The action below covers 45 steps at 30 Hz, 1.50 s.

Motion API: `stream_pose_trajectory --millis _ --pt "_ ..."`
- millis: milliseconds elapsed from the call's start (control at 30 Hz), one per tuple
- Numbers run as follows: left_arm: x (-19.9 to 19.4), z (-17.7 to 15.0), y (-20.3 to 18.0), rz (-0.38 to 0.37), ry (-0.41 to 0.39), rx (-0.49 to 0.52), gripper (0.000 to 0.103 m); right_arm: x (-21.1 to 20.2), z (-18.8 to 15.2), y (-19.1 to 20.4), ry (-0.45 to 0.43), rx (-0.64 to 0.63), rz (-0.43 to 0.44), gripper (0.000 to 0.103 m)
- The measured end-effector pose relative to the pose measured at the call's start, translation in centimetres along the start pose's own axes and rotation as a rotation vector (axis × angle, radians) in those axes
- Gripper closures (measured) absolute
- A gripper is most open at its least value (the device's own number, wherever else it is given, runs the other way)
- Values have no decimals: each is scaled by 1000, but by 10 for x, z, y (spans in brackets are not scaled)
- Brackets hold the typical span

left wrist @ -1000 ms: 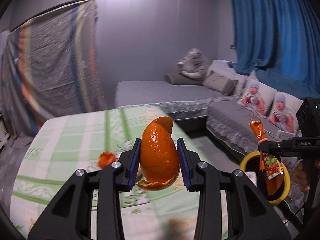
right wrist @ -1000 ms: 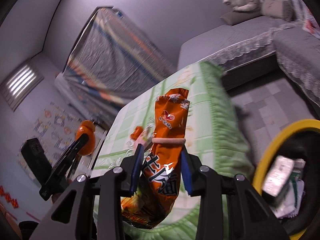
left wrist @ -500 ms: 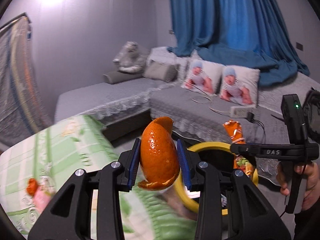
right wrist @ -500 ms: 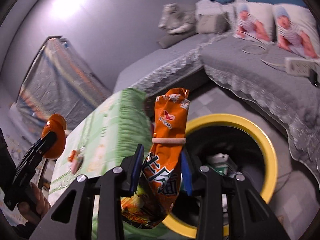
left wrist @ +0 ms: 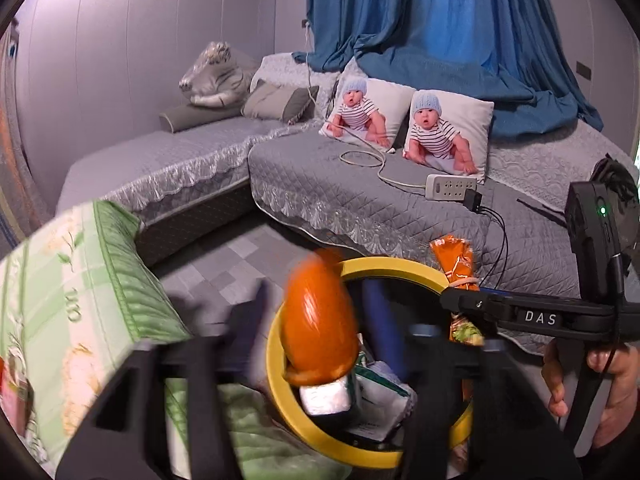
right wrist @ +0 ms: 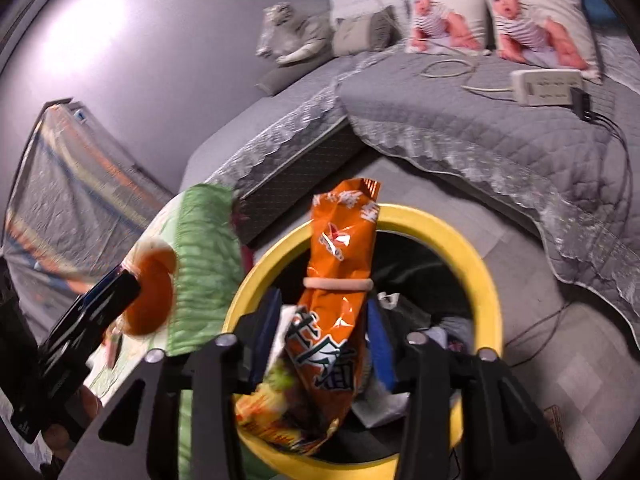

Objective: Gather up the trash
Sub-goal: 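Carry the orange peel and snack wrapper over the yellow bin and release both, then grasp the small orange peel with the right gripper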

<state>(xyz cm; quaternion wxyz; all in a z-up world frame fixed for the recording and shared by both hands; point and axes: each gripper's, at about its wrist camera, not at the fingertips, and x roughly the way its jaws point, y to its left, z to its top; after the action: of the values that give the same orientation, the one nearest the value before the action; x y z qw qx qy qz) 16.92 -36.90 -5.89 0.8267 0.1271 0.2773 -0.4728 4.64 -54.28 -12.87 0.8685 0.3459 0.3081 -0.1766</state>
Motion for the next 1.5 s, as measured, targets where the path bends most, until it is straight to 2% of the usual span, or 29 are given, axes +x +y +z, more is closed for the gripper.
stream_pose_trajectory --millis 33,100,200,333,433,533,633,800,933,1067,1133,1233,1333,1500 --pt "-2 -1 5 11 -16 -16 22 -3 1 -6 -14 21 -17 45" --pt "-3 -2 10 27 -29 -36 18 -10 3 -13 -47 42 -44 36" --pt "-10 -4 25 52 -34 -79 14 -22 5 -21 -89 63 -69 36" --pt "-32 -9 56 107 -89 -165 11 -30 7 -16 -111 41 -76 36" --pt "-62 -13 82 144 -152 -198 10 -28 8 -1 -95 2 -33 36" --pt "-92 -17 106 222 -223 -212 9 -21 8 25 -75 -59 18 36" --pt "-137 -29 140 281 -326 -266 9 -6 2 64 -36 -161 88 36" --pt "-220 -50 198 355 -447 -390 9 30 -19 164 75 -419 271 36" --pt "-293 -80 243 539 -522 -449 9 55 -48 252 165 -658 416 36" --pt "-345 -114 278 705 -521 -493 8 80 -72 318 252 -827 506 36" --pt "-360 -132 295 746 -501 -539 8 91 -79 344 288 -852 526 36" --pt "-369 -159 312 741 -451 -607 8 105 -89 372 329 -885 540 36" --pt "-369 -178 322 740 -444 -661 8 121 -109 420 369 -976 522 36" --pt "-358 -194 333 699 -424 -691 8 169 -139 495 421 -1126 429 36"
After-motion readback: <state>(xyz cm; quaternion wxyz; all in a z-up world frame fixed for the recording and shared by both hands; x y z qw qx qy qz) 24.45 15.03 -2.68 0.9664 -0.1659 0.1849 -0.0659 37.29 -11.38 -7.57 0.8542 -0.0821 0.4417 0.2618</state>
